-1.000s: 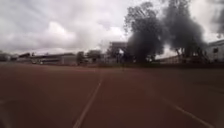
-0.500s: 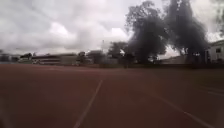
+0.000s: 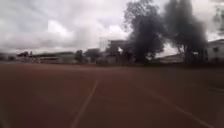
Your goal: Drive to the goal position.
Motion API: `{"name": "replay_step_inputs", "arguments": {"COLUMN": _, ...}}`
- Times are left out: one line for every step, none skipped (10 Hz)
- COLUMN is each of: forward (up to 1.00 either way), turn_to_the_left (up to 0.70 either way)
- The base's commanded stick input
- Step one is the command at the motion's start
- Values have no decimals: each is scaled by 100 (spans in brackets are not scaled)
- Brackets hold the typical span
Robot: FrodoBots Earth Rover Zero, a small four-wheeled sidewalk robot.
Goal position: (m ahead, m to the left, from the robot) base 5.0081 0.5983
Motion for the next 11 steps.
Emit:
{"name": "replay_step_inputs", "arguments": {"forward": 85, "turn_to_the_left": 0}}
{"name": "replay_step_inputs", "arguments": {"forward": 85, "turn_to_the_left": 0}}
{"name": "replay_step_inputs", "arguments": {"forward": 85, "turn_to_the_left": 0}}
{"name": "replay_step_inputs", "arguments": {"forward": 85, "turn_to_the_left": 0}}
{"name": "replay_step_inputs", "arguments": {"forward": 85, "turn_to_the_left": 0}}
{"name": "replay_step_inputs", "arguments": {"forward": 85, "turn_to_the_left": 0}}
{"name": "replay_step_inputs", "arguments": {"forward": 85, "turn_to_the_left": 0}}
{"name": "replay_step_inputs", "arguments": {"forward": 85, "turn_to_the_left": 0}}
{"name": "replay_step_inputs", "arguments": {"forward": 85, "turn_to_the_left": 0}}
{"name": "replay_step_inputs", "arguments": {"forward": 85, "turn_to_the_left": 0}}
{"name": "replay_step_inputs", "arguments": {"forward": 85, "turn_to_the_left": 0}}
